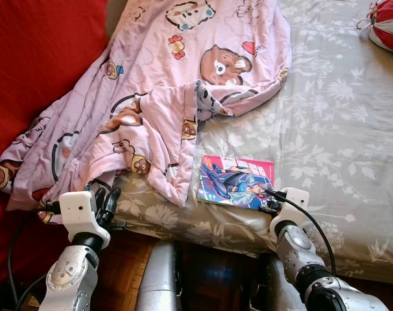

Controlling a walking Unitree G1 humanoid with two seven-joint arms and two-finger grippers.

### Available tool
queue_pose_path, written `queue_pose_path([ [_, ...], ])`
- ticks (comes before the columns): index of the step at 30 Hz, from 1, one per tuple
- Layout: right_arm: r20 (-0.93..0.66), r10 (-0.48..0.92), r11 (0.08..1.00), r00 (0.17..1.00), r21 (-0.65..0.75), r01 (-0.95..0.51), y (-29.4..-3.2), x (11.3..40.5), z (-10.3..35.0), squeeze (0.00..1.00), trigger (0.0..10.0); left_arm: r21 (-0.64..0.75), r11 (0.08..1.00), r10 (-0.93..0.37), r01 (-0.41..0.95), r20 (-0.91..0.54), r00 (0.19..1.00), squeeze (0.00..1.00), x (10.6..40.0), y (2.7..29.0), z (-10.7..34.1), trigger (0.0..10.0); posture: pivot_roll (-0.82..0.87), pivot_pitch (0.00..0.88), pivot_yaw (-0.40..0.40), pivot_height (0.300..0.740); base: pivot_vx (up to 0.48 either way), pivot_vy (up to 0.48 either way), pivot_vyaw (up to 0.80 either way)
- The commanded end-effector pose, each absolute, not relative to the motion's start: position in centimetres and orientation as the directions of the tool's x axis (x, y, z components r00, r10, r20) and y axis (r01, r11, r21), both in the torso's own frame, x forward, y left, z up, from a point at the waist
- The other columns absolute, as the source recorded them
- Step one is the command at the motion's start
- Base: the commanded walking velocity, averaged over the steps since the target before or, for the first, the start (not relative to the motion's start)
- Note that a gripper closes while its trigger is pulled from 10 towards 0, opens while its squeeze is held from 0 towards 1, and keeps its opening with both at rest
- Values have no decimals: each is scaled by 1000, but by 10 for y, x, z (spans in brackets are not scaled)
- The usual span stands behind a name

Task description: Clean up the room

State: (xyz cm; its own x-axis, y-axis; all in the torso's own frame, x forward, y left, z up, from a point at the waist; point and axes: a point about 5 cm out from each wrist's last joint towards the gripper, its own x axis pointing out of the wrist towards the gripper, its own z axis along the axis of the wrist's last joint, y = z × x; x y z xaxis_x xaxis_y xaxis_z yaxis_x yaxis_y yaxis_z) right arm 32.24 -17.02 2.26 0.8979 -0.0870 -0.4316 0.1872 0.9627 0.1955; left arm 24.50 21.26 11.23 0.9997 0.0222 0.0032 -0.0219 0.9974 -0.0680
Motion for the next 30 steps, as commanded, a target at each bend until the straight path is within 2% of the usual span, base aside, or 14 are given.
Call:
queue_pose_path([
  [1, -456, -95, 956, 885, 206, 208, -169, 315, 14, 0, 0, -31, 997, 64, -66, -56, 996, 0, 237, 225, 97, 10000, 293, 237, 77, 622, 0, 0, 0],
  [9, -402, -172, 941, 899, 202, 270, -194, 312, 17, 0, 0, -17, 993, 117, -121, -141, 983, 0, 234, 242, 62, 10000, 247, 114, 52, 622, 0, 0, 0],
  [11, -376, -179, 943, 909, 198, 267, -201, 310, 18, 0, 0, -22, 991, 126, -132, -180, 975, 0, 231, 244, 47, 10000, 225, 42, 40, 622, 0, 0, 0],
  [13, -373, -179, 944, 910, 195, 266, -203, 309, 18, 0, 0, -24, 991, 127, -135, -201, 971, 0, 230, 244, 40, 10000, 218, 12, 34, 622, 0, 0, 0],
  [17, -406, -148, 962, 902, 153, 227, -209, 296, 6, 0, 0, -35, 987, 139, -154, -276, 951, 0, 226, 246, 15, 10000, 175, 0, 16, 622, 0, 0, 0],
  [18, -428, -148, 960, 892, 154, 233, -211, 290, 0, 0, 3216, -34, 987, 137, -155, -305, 942, 0, 225, 246, 7, 10000, 158, 0, 15, 622, 0, 0, 0],
  [19, -450, -146, 964, 881, 135, 229, -215, 282, -6, 0, 10000, -40, 985, 143, -166, -337, 930, 0, 221, 248, -1, 10000, 149, 0, 15, 622, 0, 0, 0],
  [27, -588, -122, 968, 800, 108, 226, -224, 244, -37, 0, 10000, -61, 983, 122, -171, -481, 868, 0, 213, 242, -33, 10000, 92, 0, 26, 622, 0, 0, 0],
  [30, -609, -125, 968, 783, 98, 230, -225, 238, -42, 0, 10000, -59, 984, 114, -168, -514, 850, 0, 213, 241, -37, 10000, 93, 0, 31, 622, 0, 0, 0],
])
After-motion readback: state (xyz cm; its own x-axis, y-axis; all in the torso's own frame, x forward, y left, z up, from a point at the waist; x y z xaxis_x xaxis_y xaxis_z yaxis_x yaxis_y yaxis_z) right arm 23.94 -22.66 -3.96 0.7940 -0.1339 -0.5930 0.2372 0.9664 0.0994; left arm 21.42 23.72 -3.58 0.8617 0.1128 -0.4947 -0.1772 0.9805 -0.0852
